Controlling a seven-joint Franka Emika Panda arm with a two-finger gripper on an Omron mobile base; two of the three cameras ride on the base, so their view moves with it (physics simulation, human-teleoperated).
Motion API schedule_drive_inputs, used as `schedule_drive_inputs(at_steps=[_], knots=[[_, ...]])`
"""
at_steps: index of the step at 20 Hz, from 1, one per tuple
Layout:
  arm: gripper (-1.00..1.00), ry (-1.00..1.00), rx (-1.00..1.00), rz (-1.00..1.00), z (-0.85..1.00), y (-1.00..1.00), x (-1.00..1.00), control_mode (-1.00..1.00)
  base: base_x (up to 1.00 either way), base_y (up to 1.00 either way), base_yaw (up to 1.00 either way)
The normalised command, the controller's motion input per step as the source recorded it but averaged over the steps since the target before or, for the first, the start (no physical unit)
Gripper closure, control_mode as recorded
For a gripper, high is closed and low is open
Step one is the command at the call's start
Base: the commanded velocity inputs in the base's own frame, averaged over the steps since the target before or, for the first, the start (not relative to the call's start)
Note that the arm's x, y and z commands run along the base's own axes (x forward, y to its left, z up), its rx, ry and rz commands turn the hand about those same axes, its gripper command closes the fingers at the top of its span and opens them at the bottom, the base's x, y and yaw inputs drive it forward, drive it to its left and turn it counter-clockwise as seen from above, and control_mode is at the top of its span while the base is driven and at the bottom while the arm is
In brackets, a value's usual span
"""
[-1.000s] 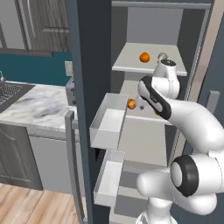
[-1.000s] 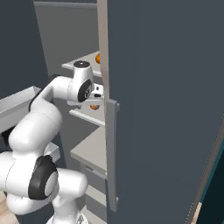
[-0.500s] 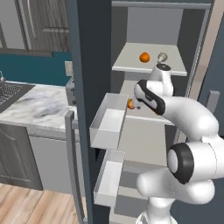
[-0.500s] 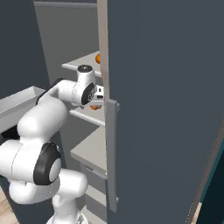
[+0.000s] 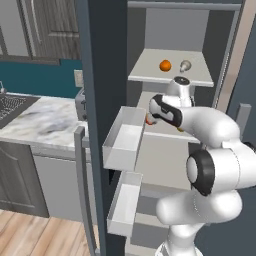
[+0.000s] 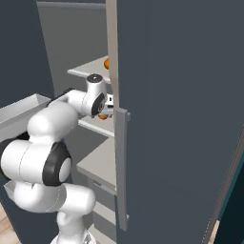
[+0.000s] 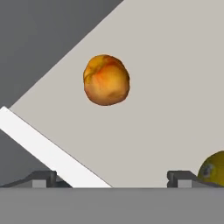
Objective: Take the lemon and peach from the second highest rack and move them to the highest rack where the tangerine and mushroom are located, to maximize freezer space. Close the freezer door after rearranging.
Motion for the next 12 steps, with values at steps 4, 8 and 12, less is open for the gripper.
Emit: schedule_drive_inputs(at_steps=[4, 8, 12], knots=[[-1.00, 0.00, 0.00, 0.00, -0.13, 0.07, 0.33, -1.00, 0.00, 0.00, 0.00], [-1.00, 0.00, 0.00, 0.00, -0.06, 0.01, 0.25, -1.00, 0.00, 0.00, 0.00], [-1.00, 0.00, 0.00, 0.00, -0.01, 0.04, 0.23, -1.00, 0.00, 0.00, 0.00]])
